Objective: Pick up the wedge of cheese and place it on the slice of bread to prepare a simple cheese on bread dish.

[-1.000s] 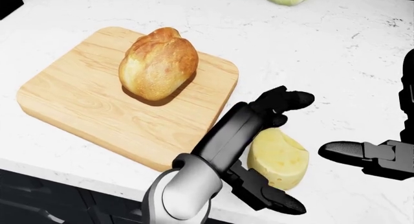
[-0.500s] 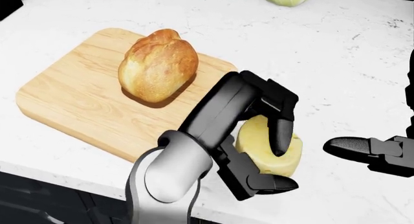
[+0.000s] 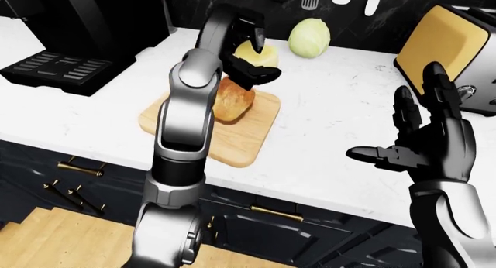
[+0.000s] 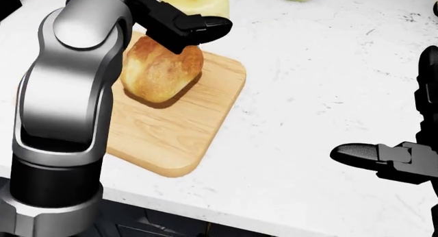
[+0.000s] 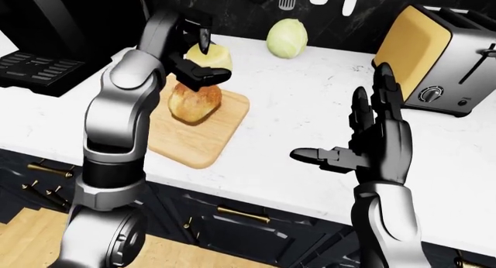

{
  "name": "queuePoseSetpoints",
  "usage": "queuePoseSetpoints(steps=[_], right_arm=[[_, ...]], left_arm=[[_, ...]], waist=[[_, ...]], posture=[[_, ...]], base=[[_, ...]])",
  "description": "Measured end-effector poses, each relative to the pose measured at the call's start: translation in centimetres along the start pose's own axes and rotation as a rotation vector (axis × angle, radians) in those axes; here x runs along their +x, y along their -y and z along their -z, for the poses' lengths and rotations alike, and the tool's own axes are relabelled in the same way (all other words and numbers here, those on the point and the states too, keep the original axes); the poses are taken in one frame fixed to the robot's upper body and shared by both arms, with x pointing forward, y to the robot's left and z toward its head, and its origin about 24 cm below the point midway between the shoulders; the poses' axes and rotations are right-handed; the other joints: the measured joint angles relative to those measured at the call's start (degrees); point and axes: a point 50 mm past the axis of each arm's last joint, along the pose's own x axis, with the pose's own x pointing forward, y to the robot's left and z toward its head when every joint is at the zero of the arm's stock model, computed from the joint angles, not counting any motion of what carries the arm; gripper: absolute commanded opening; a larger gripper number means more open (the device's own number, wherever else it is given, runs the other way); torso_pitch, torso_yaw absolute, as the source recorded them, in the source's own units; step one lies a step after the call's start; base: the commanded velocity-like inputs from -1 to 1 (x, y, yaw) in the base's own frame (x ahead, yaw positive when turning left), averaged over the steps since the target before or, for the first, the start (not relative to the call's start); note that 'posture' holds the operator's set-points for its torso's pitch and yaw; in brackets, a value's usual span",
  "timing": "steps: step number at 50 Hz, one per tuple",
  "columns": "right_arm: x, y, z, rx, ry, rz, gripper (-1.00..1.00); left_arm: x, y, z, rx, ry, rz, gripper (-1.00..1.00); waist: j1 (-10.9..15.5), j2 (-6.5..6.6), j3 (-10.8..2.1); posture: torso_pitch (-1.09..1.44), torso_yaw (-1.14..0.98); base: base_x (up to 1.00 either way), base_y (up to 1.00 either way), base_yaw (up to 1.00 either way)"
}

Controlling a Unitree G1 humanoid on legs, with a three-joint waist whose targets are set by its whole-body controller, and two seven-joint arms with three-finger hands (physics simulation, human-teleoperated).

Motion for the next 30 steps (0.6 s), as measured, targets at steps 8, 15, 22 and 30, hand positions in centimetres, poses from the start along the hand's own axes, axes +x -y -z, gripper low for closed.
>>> queuePoseSetpoints(steps=[8,15,22,30], right_arm=[[0.3,-0.4,-0.2,-0.004,0.004,-0.007,1.0],[0.7,-0.6,-0.3,-0.007,0.005,-0.011,1.0],[1.0,-0.9,-0.2,-0.007,-0.002,-0.015,1.0],[1.0,-0.9,0.0,-0.004,-0.004,-0.011,1.0]], left_arm=[[0.6,-2.6,0.4,0.021,0.009,-0.097,-1.0],[0.7,-2.7,2.0,0.046,-0.021,-0.085,-1.0],[0.7,-2.8,2.7,0.056,-0.057,-0.064,-1.0],[0.7,-3.2,3.4,0.066,-0.068,-0.079,-1.0]], waist=[[-0.1,0.44,-0.29],[-0.2,0.77,-0.58],[-0.3,0.85,-0.32],[-0.3,0.95,-0.58]], posture=[[0.0,0.0],[0.0,0.0],[0.0,0.0],[0.0,0.0]], base=[[0.0,0.0,0.0],[0.0,0.0,0.0],[0.0,0.0,0.0],[0.0,0.0,0.0]])
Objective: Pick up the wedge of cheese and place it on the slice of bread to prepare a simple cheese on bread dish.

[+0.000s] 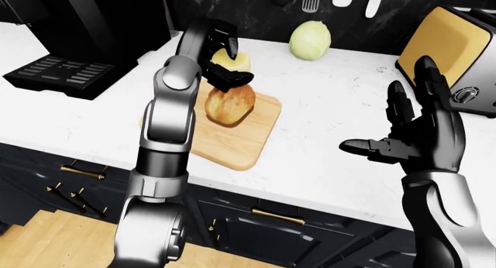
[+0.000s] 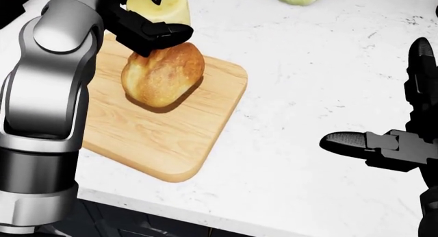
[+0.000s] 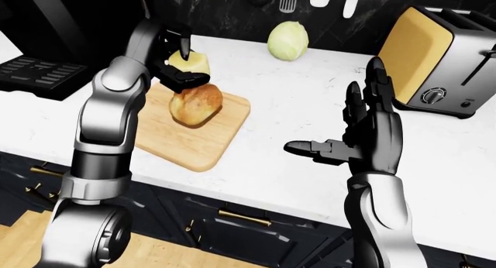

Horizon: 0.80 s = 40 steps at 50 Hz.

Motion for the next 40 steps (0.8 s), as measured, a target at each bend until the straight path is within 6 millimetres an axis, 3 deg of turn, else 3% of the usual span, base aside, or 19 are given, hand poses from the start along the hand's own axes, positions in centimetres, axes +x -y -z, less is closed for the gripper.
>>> queuePoseSetpoints(steps=[10,28,32,37,40], right_arm=[[-0.2,0.3,0.5,0.007,-0.012,0.009,1.0],[-0.1,0.0,0.4,0.007,-0.006,0.004,1.0],[-0.1,0.2,0.6,0.008,-0.009,0.006,1.0],[-0.1,0.2,0.5,0.01,-0.01,0.008,1.0],[-0.1,0.2,0.6,0.011,-0.008,0.006,1.0]], left_arm=[[0.4,0.6,2.0,0.014,-0.046,0.008,-1.0],[0.4,0.1,2.4,0.04,-0.039,-0.011,-1.0],[0.4,0.2,2.4,0.045,-0.035,-0.009,-0.59],[0.4,0.2,2.3,0.05,-0.034,-0.006,-0.43],[0.3,0.2,2.4,0.053,-0.032,-0.006,-0.22]], waist=[[0.0,0.09,-0.02],[0.0,0.12,-0.24],[-0.1,0.09,-0.27],[0.0,0.12,-0.23],[0.0,0.11,-0.28]], posture=[[0.0,0.0],[0.0,0.0],[0.0,0.0],[0.0,0.0],[0.0,0.0]], base=[[0.0,0.0,0.0],[0.0,0.0,0.0],[0.0,0.0,0.0],[0.0,0.0,0.0],[0.0,0.0,0.0]])
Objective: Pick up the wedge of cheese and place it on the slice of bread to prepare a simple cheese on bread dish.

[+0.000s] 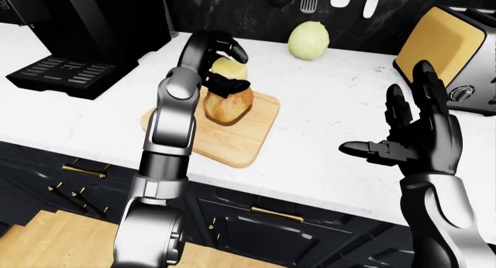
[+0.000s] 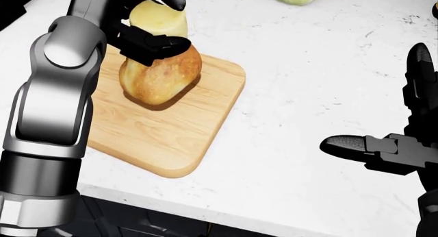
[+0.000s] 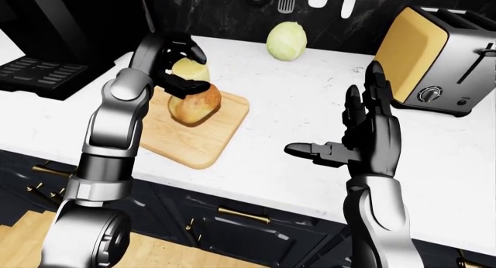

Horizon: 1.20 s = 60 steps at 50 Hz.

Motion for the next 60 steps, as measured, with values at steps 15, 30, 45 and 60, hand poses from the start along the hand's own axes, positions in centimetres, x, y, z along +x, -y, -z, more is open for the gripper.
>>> queuePoseSetpoints(steps=[15,30,45,60], right_arm=[[0.0,0.0,0.0,0.002,0.0,0.003,1.0],[-0.1,0.1,-0.1,0.003,0.0,0.005,1.0],[0.1,0.1,-0.8,0.003,0.014,0.004,1.0],[0.4,-0.1,-2.6,-0.016,0.046,0.002,1.0]], left_arm=[[-0.1,0.0,-0.1,0.008,0.001,0.004,0.29],[-0.1,0.0,0.0,0.009,-0.001,0.001,0.69],[-1.7,-1.3,-2.7,-0.005,0.062,-0.019,0.93],[-9.7,-5.0,-4.3,-0.103,0.171,-0.112,1.0]], waist=[[0.0,-0.03,-0.02],[0.0,0.01,-0.05],[-0.2,0.08,0.08],[-0.2,0.4,0.73]], posture=[[0.0,0.0],[0.0,0.0],[0.0,0.0],[0.0,0.0]], base=[[0.0,0.0,0.0],[0.0,0.0,0.0],[0.0,0.0,0.0],[0.0,0.0,0.0]])
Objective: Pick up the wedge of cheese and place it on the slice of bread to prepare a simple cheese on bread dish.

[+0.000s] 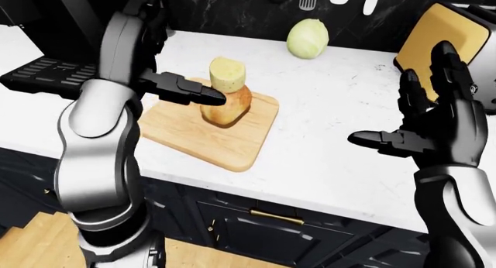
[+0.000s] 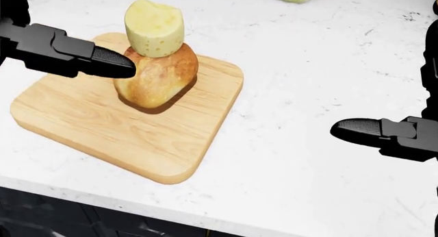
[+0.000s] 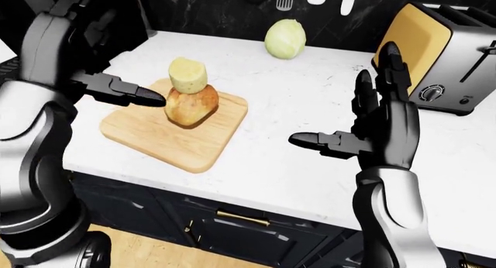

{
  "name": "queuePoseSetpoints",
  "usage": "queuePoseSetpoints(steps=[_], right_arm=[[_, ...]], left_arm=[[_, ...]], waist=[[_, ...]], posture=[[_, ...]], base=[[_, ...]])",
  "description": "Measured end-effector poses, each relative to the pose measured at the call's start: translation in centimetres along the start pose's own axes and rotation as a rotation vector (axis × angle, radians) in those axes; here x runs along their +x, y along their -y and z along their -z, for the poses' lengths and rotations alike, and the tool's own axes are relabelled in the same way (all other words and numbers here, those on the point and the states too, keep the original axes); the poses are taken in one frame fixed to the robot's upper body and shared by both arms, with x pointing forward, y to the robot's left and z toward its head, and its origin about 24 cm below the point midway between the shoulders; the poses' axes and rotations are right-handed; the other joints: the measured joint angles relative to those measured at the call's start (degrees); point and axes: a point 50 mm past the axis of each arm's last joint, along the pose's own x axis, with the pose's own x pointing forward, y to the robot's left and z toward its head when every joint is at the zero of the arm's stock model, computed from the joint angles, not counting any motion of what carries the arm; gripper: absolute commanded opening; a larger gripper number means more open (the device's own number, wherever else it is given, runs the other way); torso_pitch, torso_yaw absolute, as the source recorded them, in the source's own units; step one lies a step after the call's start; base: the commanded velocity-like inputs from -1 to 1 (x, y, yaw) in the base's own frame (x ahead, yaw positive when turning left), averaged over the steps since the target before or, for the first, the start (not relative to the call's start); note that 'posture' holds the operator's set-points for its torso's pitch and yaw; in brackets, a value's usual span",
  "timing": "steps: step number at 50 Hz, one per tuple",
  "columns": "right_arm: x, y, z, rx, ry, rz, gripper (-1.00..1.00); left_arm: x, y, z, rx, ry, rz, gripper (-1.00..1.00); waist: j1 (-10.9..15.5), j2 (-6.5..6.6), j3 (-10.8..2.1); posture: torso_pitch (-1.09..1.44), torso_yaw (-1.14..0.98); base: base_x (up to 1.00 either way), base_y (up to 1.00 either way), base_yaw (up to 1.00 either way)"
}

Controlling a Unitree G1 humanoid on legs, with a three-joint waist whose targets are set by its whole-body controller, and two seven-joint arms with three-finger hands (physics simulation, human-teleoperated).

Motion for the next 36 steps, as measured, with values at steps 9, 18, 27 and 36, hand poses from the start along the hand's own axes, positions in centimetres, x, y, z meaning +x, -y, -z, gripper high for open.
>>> queuePoseSetpoints(steps=[9,18,27,36], right_arm=[[-0.2,0.9,-1.9,-0.007,0.043,0.027,1.0],[-0.6,3.3,-5.3,-0.021,0.11,0.098,1.0],[-2.7,7.2,-7.6,-0.019,0.156,0.217,1.0],[-7.4,14.5,-11.6,0.018,0.333,0.447,1.0]], left_arm=[[-4.5,-2.6,0.1,-0.023,0.024,-0.081,1.0],[-8.0,-5.8,0.6,-0.057,0.021,-0.191,1.0],[-10.4,-8.0,1.9,-0.129,0.023,-0.285,1.0],[-15.7,-13.4,-0.6,-0.197,0.232,-0.547,1.0]], waist=[[0.2,0.32,0.11],[0.4,0.38,0.58],[0.4,-0.04,1.27],[0.1,0.99,1.92]], posture=[[0.0,0.0],[0.0,0.0],[0.0,0.0],[0.0,0.0]], base=[[0.0,0.0,0.0],[0.0,0.0,0.0],[0.0,0.0,0.0],[0.0,0.0,0.0]])
